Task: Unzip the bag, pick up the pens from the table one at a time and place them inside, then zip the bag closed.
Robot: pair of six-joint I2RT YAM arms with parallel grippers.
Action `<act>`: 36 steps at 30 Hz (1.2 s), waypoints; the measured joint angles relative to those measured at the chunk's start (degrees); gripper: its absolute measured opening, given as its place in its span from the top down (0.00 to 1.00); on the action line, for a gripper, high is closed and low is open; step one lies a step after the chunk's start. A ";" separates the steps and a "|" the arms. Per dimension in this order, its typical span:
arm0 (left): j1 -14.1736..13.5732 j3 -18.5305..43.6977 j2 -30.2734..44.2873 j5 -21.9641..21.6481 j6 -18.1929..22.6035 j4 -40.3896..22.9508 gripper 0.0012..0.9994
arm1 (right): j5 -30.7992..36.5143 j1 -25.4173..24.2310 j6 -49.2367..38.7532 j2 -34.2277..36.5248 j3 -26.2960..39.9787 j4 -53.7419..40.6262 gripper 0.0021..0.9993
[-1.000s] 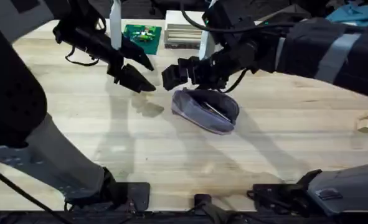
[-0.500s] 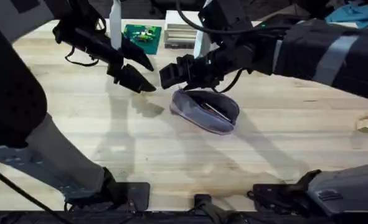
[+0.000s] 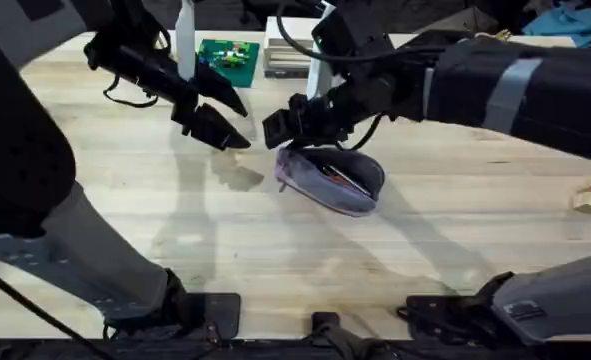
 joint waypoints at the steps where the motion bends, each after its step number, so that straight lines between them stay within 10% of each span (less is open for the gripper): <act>1: 0.00 0.00 0.00 0.00 0.00 0.00 0.00 | -0.14 0.02 -0.87 0.00 0.00 0.04 0.60; 22: 0.00 0.00 0.00 -0.04 0.02 0.00 0.01 | -0.29 0.10 -22.38 -14.87 0.00 -3.28 0.50; 29: 0.00 0.00 0.00 -0.04 0.02 0.00 0.01 | 0.07 3.13 -23.62 -17.19 0.00 -7.00 0.04; 36: 0.00 0.00 0.00 -0.04 0.02 0.00 0.01 | 6.88 8.13 -23.86 -19.32 0.00 -9.35 0.00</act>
